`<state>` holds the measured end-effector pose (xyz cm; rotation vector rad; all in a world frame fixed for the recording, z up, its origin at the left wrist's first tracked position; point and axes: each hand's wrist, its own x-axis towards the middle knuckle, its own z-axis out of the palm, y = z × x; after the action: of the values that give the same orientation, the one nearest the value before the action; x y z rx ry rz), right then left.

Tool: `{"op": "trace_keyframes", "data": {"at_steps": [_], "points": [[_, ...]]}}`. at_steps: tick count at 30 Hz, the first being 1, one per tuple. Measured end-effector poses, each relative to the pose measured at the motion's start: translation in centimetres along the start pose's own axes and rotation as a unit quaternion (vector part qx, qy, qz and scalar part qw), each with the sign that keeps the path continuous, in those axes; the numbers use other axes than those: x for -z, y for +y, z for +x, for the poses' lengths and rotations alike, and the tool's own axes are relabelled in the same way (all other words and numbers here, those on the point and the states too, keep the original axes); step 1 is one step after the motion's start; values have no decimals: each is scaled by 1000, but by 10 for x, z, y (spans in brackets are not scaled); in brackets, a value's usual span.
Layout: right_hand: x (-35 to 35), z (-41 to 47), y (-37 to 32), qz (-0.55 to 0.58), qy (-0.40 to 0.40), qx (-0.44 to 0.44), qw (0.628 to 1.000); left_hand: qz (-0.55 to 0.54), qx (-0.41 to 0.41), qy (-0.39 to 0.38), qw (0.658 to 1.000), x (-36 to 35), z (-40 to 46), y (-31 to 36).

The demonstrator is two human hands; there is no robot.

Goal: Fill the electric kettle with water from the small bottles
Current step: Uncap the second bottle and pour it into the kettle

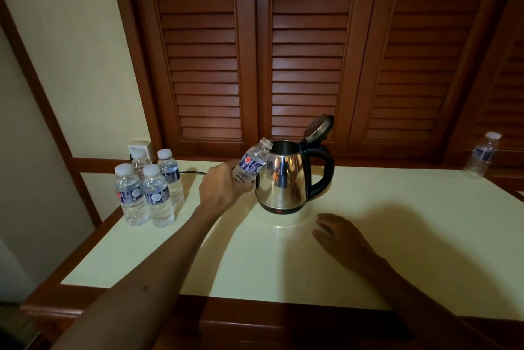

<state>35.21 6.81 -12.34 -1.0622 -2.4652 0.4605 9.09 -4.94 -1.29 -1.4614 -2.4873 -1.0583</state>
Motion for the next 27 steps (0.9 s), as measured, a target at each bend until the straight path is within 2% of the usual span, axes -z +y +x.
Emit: {"op": "trace_keyframes", "data": {"at_steps": [12,27], "points": [[-4,-1,2,3,15,4,1000,149,-22,23,988,25,40,14],[-5,0,4,6,24,11,1000,91,-115,51,988,28,46,9]]}}
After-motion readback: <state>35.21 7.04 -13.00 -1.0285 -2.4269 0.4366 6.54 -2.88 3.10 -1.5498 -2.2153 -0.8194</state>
